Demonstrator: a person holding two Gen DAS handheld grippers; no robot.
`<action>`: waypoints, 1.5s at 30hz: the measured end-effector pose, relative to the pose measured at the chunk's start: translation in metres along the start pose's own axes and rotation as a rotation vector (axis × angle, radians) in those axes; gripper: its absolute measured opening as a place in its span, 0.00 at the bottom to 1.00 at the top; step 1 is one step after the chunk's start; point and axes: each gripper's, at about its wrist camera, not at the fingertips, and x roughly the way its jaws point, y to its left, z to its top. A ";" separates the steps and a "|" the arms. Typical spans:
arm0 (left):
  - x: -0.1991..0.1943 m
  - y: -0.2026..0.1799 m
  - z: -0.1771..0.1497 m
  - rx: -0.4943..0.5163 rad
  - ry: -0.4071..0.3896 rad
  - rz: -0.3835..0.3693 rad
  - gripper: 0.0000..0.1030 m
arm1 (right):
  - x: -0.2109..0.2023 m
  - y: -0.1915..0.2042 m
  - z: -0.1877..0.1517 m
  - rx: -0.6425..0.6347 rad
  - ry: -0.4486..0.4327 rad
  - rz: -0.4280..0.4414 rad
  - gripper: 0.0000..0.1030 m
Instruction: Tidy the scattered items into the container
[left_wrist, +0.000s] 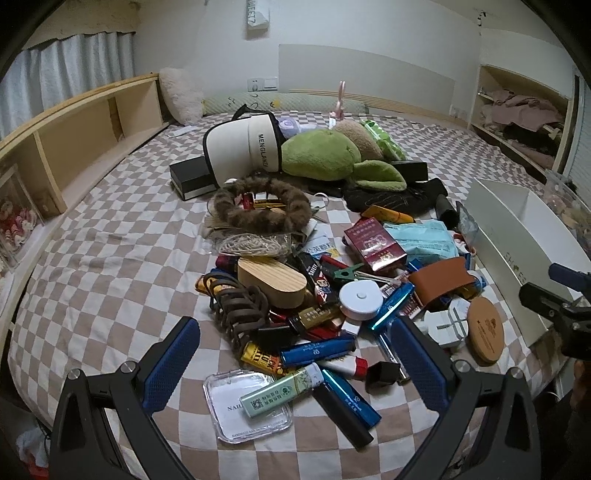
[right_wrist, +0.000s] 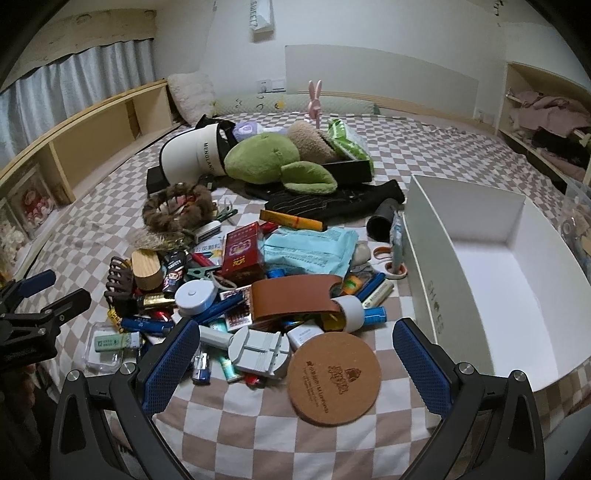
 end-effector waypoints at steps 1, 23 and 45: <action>0.000 0.001 -0.001 0.002 0.000 -0.005 1.00 | 0.001 0.001 -0.001 -0.003 0.002 0.004 1.00; 0.044 0.011 -0.038 0.026 0.230 -0.096 1.00 | 0.049 0.015 -0.044 -0.076 0.169 0.097 1.00; 0.057 -0.036 -0.050 0.480 0.477 -0.619 0.99 | 0.073 0.000 -0.071 -0.043 0.318 0.139 1.00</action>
